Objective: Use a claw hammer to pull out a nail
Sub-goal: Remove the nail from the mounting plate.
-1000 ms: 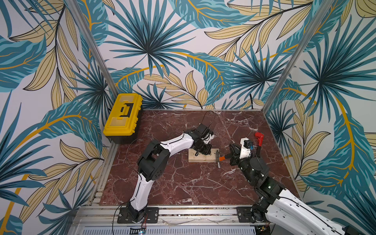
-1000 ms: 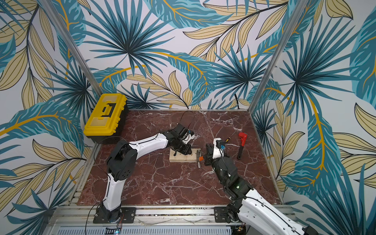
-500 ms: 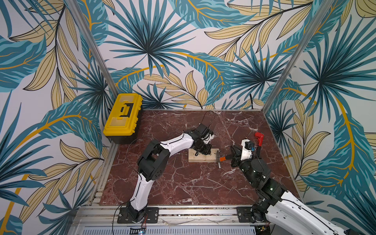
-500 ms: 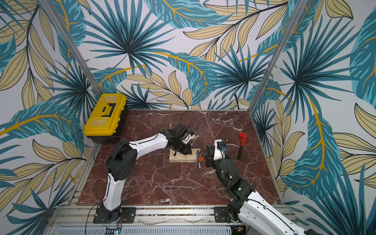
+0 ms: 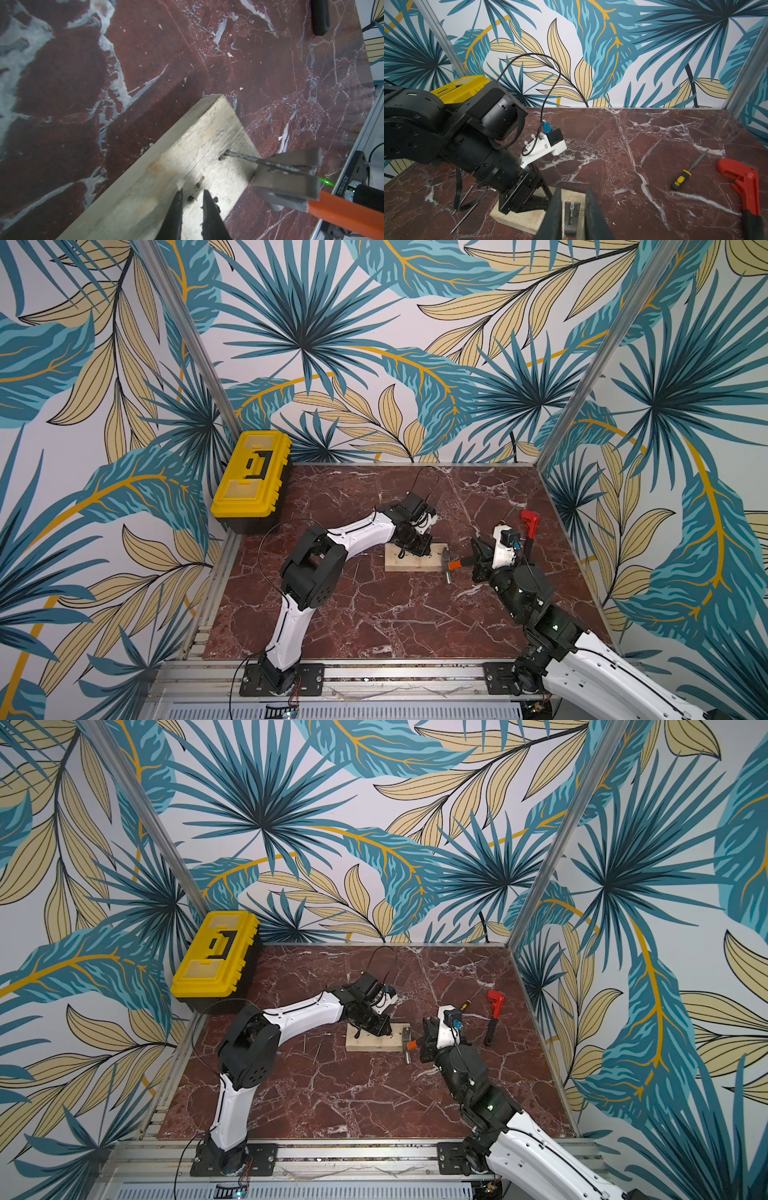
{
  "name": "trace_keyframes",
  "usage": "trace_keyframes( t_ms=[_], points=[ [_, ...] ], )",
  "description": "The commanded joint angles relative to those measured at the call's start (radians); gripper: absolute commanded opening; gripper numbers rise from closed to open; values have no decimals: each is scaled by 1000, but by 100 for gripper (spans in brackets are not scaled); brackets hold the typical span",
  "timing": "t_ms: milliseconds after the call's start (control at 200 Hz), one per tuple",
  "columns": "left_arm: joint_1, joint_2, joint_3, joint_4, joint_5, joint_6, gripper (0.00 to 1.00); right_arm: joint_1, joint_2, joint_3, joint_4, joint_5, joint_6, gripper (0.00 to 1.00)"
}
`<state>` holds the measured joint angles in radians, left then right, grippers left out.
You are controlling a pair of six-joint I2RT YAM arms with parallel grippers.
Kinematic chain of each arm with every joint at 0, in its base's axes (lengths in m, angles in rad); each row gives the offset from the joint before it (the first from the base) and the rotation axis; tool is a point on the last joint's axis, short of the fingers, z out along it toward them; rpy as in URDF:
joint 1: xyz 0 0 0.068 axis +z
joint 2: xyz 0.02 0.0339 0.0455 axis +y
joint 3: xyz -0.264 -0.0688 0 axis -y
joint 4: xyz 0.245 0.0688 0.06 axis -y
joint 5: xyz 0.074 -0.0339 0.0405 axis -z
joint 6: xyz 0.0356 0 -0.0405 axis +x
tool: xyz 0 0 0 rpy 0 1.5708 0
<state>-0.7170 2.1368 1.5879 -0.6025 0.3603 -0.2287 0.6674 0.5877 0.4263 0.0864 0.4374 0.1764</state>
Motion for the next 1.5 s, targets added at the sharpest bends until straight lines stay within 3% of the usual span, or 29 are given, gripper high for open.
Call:
trace_keyframes(
  t_ms=[0, 1492],
  points=[
    [14, 244, -128, -264, -205, 0, 20, -4, -16, -18, -143, 73, -65, 0],
    [14, 244, -131, -265, -201, -1, 20, -4, -120, 103, -155, 67, -97, 0]
  ],
)
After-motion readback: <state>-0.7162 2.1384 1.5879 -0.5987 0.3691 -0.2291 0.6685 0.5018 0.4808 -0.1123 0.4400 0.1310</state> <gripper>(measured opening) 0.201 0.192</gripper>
